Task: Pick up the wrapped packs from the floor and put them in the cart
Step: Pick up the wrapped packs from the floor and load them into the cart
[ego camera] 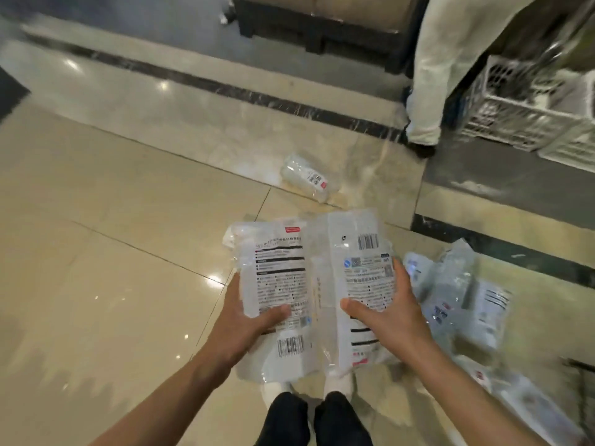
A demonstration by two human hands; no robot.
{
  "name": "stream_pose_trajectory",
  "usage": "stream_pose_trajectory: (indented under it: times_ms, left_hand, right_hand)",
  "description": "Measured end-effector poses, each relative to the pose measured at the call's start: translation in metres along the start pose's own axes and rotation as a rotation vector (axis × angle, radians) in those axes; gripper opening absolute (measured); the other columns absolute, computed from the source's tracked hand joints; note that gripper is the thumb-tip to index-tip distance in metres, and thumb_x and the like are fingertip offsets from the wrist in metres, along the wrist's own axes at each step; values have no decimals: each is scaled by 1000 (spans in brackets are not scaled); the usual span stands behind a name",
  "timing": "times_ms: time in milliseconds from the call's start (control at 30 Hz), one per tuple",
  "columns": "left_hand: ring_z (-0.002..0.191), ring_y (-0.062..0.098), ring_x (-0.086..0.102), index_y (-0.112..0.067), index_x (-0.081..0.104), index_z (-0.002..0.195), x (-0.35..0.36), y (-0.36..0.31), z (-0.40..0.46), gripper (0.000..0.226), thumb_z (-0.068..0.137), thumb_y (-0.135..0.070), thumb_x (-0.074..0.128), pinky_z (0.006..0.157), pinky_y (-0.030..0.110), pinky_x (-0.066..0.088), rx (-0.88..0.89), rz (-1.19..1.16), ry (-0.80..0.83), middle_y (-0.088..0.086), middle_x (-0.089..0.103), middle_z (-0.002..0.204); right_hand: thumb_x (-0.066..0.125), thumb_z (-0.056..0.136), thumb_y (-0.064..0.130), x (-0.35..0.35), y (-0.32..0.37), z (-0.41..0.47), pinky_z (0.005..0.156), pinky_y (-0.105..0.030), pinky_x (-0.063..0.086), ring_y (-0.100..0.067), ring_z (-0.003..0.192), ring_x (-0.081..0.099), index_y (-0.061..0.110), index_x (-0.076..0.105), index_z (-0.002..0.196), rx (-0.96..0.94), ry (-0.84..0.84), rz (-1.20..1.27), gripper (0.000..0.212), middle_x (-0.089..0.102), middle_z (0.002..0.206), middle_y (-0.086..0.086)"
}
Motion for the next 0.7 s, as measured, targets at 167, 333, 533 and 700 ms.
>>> stream_pose_trajectory:
  times_ms: [167, 333, 533, 700]
  left_hand:
    - [112, 23, 76, -32, 47, 144, 20, -134, -70, 80, 78, -31, 93, 86, 46, 66, 194, 57, 116, -1, 73, 129]
    - [109, 13, 75, -45, 51, 134, 51, -204, -106, 69, 79, -27, 89, 77, 34, 67, 407, 125, 259, -12, 73, 123]
    - [110, 17, 75, -45, 47, 140, 87, -245, -103, 90, 65, -45, 97, 84, 44, 66, 455, 214, 509, -11, 72, 127]
    - [105, 16, 77, -44, 44, 141, 141, -264, -115, 88, 70, -38, 97, 80, 43, 67, 497, 333, 799, -8, 74, 125]
  right_hand:
    - [92, 75, 30, -98, 68, -96, 88, -22, 46, 14, 103, 55, 46, 28, 150, -105, -182, 130, 100, 58, 124, 29]
    - [90, 76, 39, -150, 73, -169, 89, -23, 49, 12, 108, 60, 53, 32, 146, -136, -341, 229, 92, 61, 121, 34]
    - [88, 61, 61, -161, 53, -238, 104, -41, 53, 0, 113, 68, 61, 43, 138, -68, -577, 383, 89, 69, 124, 27]
    - [93, 74, 32, -142, 34, -311, 104, -36, 53, 2, 109, 69, 58, 50, 133, 31, -841, 524, 78, 73, 120, 26]
Point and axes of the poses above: each hand's wrist, its own z-axis towards the middle knuckle, its own x-axis out of the palm, y = z × x, the point moved 8 cm from there along z, towards the middle knuckle
